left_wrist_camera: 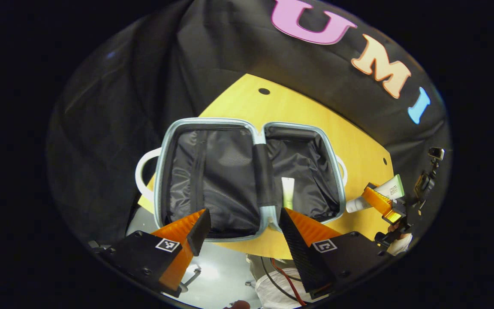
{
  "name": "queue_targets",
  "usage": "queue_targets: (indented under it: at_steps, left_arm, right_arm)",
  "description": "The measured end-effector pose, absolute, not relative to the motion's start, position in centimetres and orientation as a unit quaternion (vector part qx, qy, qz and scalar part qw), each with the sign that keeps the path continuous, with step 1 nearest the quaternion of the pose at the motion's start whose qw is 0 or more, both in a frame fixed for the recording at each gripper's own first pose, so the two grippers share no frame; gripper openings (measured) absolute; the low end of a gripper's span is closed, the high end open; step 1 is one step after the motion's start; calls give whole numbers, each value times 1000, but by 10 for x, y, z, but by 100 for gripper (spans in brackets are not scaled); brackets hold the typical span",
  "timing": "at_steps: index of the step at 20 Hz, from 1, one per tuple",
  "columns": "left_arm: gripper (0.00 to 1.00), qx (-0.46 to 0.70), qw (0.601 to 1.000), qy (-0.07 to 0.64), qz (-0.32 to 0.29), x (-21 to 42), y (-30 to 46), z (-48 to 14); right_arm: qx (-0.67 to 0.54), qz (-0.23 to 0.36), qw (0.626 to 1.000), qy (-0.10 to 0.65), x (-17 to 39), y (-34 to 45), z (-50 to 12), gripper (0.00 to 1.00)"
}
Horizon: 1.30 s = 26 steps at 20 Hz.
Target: First open the suitcase, pack the skin care products into it, and then close the suitcase.
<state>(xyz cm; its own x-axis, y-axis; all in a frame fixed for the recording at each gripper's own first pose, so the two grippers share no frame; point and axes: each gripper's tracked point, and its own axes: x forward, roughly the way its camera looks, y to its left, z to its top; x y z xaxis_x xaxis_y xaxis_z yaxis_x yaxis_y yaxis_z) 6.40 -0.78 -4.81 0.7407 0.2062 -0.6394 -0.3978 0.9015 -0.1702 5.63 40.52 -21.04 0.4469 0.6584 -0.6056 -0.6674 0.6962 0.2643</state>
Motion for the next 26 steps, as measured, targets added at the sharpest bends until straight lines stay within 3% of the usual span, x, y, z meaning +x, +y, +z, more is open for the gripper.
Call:
queue_targets:
  at_steps: [5,9,11,12,13,14,18,26]
  left_arm:
    - [96,-199,912,291,208,31,30,-49]
    - [96,-227,901,276,246,0,61,-52]
    - [96,-237,896,272,259,-10,74,-56]
    - [96,-243,893,271,264,-12,80,-60]
    - [96,-249,890,270,270,-14,88,-65]
    - [96,-258,888,269,270,-12,92,-69]
    - [97,-292,873,276,278,-10,113,-90]
    - [97,-320,859,269,294,-10,146,-111]
  right_arm:
    - [-54,406,804,430,41,429,-273,28]
    - [-63,399,803,439,45,438,-292,26]
    - [-55,395,803,443,50,440,-295,34]
    - [-42,396,805,440,53,443,-290,31]
    - [-33,395,809,435,56,447,-286,43]
    - [-27,391,814,429,62,448,-283,39]
    - [-4,384,828,408,73,445,-264,96]
    - [49,423,838,341,52,420,-187,98]
